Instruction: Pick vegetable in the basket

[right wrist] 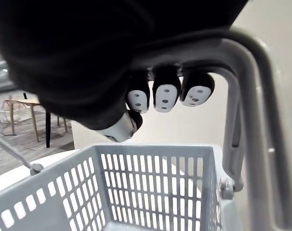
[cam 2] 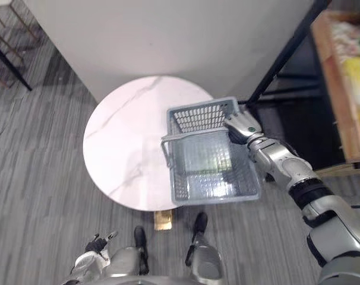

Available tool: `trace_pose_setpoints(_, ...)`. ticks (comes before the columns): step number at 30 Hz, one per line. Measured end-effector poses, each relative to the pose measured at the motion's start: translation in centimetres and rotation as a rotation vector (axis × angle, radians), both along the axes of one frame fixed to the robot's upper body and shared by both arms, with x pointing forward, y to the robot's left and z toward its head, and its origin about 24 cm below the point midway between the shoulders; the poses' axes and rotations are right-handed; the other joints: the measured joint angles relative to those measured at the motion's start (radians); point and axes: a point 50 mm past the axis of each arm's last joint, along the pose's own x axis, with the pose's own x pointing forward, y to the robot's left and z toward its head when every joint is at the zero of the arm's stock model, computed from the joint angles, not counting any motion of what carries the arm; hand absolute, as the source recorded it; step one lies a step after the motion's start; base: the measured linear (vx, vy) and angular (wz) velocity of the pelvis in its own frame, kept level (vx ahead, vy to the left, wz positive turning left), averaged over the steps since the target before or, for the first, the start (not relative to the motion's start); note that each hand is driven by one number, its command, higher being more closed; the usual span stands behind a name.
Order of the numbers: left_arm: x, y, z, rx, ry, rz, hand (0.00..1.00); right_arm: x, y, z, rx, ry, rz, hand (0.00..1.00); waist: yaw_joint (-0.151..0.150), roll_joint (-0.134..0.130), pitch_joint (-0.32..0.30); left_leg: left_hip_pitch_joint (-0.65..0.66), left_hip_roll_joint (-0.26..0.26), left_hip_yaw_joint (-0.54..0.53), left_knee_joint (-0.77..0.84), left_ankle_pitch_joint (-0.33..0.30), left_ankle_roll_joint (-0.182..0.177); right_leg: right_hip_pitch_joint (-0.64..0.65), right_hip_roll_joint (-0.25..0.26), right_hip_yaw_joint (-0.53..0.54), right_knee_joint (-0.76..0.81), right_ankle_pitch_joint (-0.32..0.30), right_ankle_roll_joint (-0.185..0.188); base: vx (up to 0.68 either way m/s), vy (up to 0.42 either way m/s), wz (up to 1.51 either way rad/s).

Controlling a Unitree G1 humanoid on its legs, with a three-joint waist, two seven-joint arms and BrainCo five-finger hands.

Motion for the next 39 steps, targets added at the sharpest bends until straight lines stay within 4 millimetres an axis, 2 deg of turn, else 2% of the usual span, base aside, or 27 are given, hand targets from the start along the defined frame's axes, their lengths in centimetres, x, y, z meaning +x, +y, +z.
trace_pose_setpoints(3,-0.9,0.3,-0.2,0.008,0.030,-0.001,0.00,-1.2,1.4,-0.1,0.048,0.048,0.085,1.00,-0.008,-0.025,-0.051,0.016,-0.003,0.002,0.000,-0.002,0.001,0.014,-0.004,0.002,0.000,0.000,0.000,0.01,0.006,-0.04)
trace_pose_setpoints(10,-2.2,0.5,-0.6,-0.014,0.072,0.031,0.00,-3.2,2.9,-1.7,0.103,0.226,0.178,1.00,-0.004,-0.023,-0.098,0.028,0.000,0.002,-0.007,0.002,-0.003,0.023,-0.005,0.000,-0.001,-0.007,0.002,-0.02,-0.005,0.01)
trace_pose_setpoints(16,-3.5,1.0,-0.8,-0.009,0.099,0.061,0.00,-4.5,3.0,-3.6,0.097,0.314,0.191,1.00,-0.002,-0.023,-0.120,0.095,0.006,0.038,-0.031,0.003,-0.007,0.057,0.004,0.036,0.000,-0.008,0.001,0.01,-0.001,-0.20)
trace_pose_setpoints(18,-3.6,1.2,-0.8,0.003,0.106,0.055,0.00,-4.6,2.9,-3.8,0.098,0.320,0.188,1.00,-0.002,-0.026,-0.123,0.089,0.019,0.057,0.025,-0.034,-0.007,0.064,0.007,0.054,0.005,-0.009,0.001,-0.01,0.015,-0.27)
trace_pose_setpoints(19,-3.6,1.3,-0.8,0.007,0.113,0.048,0.00,-4.7,2.8,-4.0,0.098,0.327,0.181,1.00,-0.006,-0.024,-0.123,0.069,0.033,0.057,0.095,-0.076,-0.007,0.063,0.009,0.057,0.033,-0.026,0.005,-0.02,0.025,-0.19)
trace_pose_setpoints(22,-3.5,1.3,-0.8,0.009,0.118,0.043,0.00,-6.0,2.3,-5.3,0.112,0.365,0.153,1.00,-0.012,-0.021,-0.121,0.057,0.074,0.055,0.249,-0.159,-0.007,0.028,0.011,0.077,0.205,-0.102,0.002,-0.03,0.060,-0.17)
trace_pose_setpoints(24,-3.2,1.6,-0.7,0.027,0.117,0.007,0.00,-6.6,2.5,-4.8,0.137,0.342,0.167,1.00,-0.018,-0.030,-0.116,0.045,0.072,0.071,0.297,-0.187,-0.001,-0.002,0.001,0.107,0.260,-0.115,0.006,-0.06,0.121,-0.34)
trace_pose_setpoints(26,-2.8,2.0,-0.5,0.044,0.118,-0.018,0.00,-6.8,2.9,-3.5,0.162,0.287,0.187,1.00,-0.039,-0.038,-0.116,-0.021,0.065,0.128,0.373,-0.236,0.026,-0.077,-0.003,0.180,0.260,-0.072,0.050,-0.16,0.166,-0.67)
trace_pose_setpoints(27,-2.6,2.2,-0.5,0.050,0.115,-0.021,0.00,-6.9,3.0,-3.3,0.167,0.278,0.193,1.00,-0.045,-0.047,-0.115,-0.037,0.058,0.150,0.395,-0.246,0.036,-0.098,-0.006,0.202,0.253,-0.049,0.059,-0.24,0.190,-0.97)
trace_pose_setpoints(28,-2.3,2.5,-0.4,0.061,0.117,-0.027,0.00,-7.1,3.6,-2.9,0.176,0.260,0.216,1.00,-0.053,-0.057,-0.110,-0.051,0.046,0.198,0.404,-0.247,0.076,-0.133,-0.003,0.258,0.205,0.035,0.095,-0.28,0.170,-1.39)
trace_pose_setpoints(29,-2.8,2.3,-0.7,0.052,0.152,-0.035,0.00,-7.2,4.4,-2.8,0.186,0.248,0.243,1.00,-0.041,-0.019,-0.092,-0.050,0.090,0.286,0.378,-0.231,0.108,-0.156,0.005,0.202,0.261,0.034,0.016,-0.29,0.168,-1.41)
trace_pose_setpoints(30,-2.9,2.1,-0.7,0.053,0.164,-0.050,0.00,-7.3,4.7,-3.0,0.181,0.256,0.251,1.00,-0.050,-0.009,-0.087,-0.041,0.096,0.312,0.357,-0.217,0.110,-0.172,-0.008,0.112,0.384,-0.050,-0.082,-0.27,0.160,-1.36)
trace_pose_setpoints(31,-2.9,1.8,-0.8,0.055,0.168,-0.072,0.00,-7.5,5.1,-3.7,0.179,0.282,0.268,1.00,-0.054,-0.004,-0.092,-0.012,0.095,0.356,0.303,-0.184,0.117,-0.168,-0.053,-0.033,0.570,-0.177,-0.143,-0.15,0.171,-1.21)
trace_pose_setpoints(32,-3.1,1.9,-0.8,0.062,0.174,-0.080,0.00,-7.4,5.4,-3.9,0.187,0.289,0.277,1.00,-0.043,-0.012,-0.091,0.007,0.098,0.416,0.283,-0.167,0.116,-0.121,-0.112,-0.154,0.674,-0.244,-0.146,-0.17,0.167,-1.52)
trace_pose_setpoints(34,-3.2,2.0,-0.8,0.070,0.179,-0.080,0.00,-6.8,6.0,-3.9,0.188,0.280,0.285,1.00,-0.011,-0.021,-0.094,0.023,0.118,0.505,0.286,-0.165,0.116,-0.089,-0.170,-0.240,0.727,-0.294,-0.181,-0.14,0.041,-1.43)
trace_pose_setpoints(36,-3.5,2.1,-0.8,0.079,0.189,-0.074,0.00,-6.2,6.9,-3.9,0.196,0.274,0.303,1.00,0.009,-0.024,-0.099,0.042,0.156,0.621,0.287,-0.147,0.101,-0.041,-0.243,-0.294,0.743,-0.294,-0.178,-0.12,-0.083,-1.57)
trace_pose_setpoints(38,-4.2,2.3,-0.9,0.084,0.202,-0.069,0.00,-6.1,7.4,-4.0,0.207,0.275,0.312,1.00,0.021,-0.031,-0.118,0.040,0.188,0.693,0.288,-0.126,0.085,-0.028,-0.282,-0.303,0.694,-0.280,-0.163,-0.08,-0.207,-1.37)
trace_pose_setpoints(39,-4.5,2.7,-0.9,0.093,0.207,-0.067,0.00,-6.2,7.7,-4.1,0.214,0.277,0.321,1.00,0.029,-0.045,-0.131,0.039,0.214,0.751,0.292,-0.105,0.071,-0.014,-0.293,-0.307,0.603,-0.241,-0.112,-0.05,-0.353,-1.44)
